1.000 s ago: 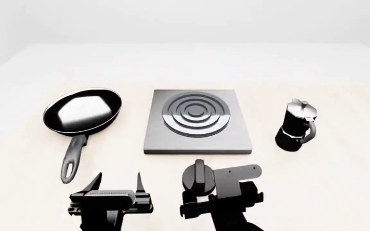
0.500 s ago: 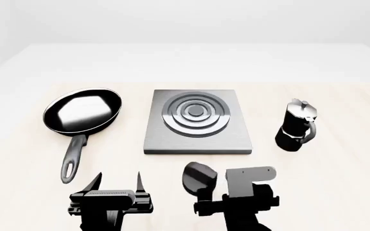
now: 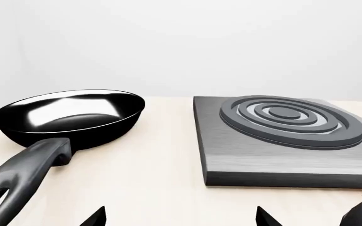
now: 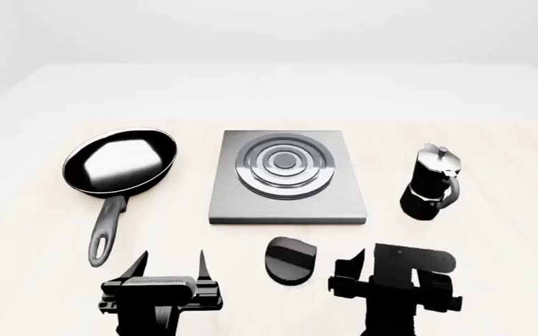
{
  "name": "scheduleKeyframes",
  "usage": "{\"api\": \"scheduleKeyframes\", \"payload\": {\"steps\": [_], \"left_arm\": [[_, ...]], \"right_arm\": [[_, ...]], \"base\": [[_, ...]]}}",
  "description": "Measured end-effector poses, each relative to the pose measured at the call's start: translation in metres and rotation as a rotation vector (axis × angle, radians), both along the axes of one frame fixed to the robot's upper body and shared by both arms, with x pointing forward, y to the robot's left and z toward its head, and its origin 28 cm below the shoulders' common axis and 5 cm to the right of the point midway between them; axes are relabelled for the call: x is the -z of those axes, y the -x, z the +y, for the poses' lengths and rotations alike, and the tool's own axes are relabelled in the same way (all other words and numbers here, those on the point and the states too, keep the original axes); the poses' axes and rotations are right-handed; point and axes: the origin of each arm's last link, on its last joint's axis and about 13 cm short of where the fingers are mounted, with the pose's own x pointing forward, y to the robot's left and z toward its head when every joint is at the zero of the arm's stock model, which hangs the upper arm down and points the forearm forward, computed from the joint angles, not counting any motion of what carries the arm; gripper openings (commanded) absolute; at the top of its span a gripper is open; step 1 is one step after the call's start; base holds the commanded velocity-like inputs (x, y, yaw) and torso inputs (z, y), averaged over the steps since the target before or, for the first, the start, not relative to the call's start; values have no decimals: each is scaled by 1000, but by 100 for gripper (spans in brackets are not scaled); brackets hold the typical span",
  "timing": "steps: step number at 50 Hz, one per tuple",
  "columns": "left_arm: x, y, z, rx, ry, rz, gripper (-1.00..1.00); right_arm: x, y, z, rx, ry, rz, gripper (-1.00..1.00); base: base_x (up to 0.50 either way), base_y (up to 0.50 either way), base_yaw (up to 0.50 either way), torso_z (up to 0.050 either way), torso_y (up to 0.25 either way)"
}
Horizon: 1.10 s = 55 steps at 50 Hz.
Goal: Turn on the stove and put the frying pan on it.
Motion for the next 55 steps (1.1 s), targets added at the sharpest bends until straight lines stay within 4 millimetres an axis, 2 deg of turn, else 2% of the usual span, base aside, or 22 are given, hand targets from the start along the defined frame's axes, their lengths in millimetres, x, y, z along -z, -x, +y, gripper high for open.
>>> {"api": "scheduleKeyframes", "payload": {"steps": [13, 26, 41, 55], "left_arm": [[0, 0, 0, 0, 0, 0, 100], [0, 0, 0, 0, -1, 0, 100], [-10, -2, 0, 7, -11, -3, 100], [-33, -19, 9, 17, -39, -2, 100]], "right_arm": [[24, -6, -16, 138, 57, -86, 100], [45, -6, -26, 186, 59, -172, 100], [53, -4, -28, 179, 50, -208, 100], [55, -5, -28, 167, 40, -214, 100]], "base": [[0, 0, 0, 0, 0], [0, 0, 0, 0, 0], [0, 0, 0, 0, 0], [0, 0, 0, 0, 0]]}}
